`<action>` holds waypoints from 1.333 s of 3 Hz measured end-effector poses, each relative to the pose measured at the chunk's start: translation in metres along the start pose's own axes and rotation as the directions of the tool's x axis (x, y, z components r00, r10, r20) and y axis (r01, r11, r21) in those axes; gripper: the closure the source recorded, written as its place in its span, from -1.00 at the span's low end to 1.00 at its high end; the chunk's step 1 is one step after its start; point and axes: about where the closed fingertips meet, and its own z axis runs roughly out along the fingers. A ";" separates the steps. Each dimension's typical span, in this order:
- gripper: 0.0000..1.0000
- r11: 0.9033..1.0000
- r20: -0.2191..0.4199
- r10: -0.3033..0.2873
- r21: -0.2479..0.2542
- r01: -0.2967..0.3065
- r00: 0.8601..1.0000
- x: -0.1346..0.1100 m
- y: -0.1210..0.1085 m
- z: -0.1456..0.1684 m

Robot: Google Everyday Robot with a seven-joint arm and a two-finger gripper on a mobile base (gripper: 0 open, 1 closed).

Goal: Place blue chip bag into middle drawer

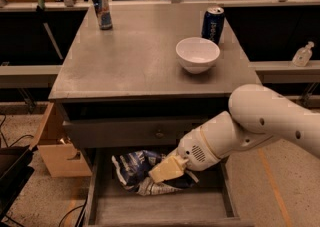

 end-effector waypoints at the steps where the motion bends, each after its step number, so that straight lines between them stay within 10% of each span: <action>1: 1.00 0.994 0.013 0.106 0.032 -0.106 0.994 0.026 -0.046 0.017; 2: 1.00 0.976 0.056 0.213 0.041 -0.215 0.975 0.052 -0.090 0.035; 4: 1.00 0.892 0.141 0.440 0.044 -0.450 0.887 0.093 -0.152 0.070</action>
Offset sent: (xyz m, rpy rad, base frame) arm 0.0453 -0.0630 -0.1682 0.0059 0.1953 -0.3397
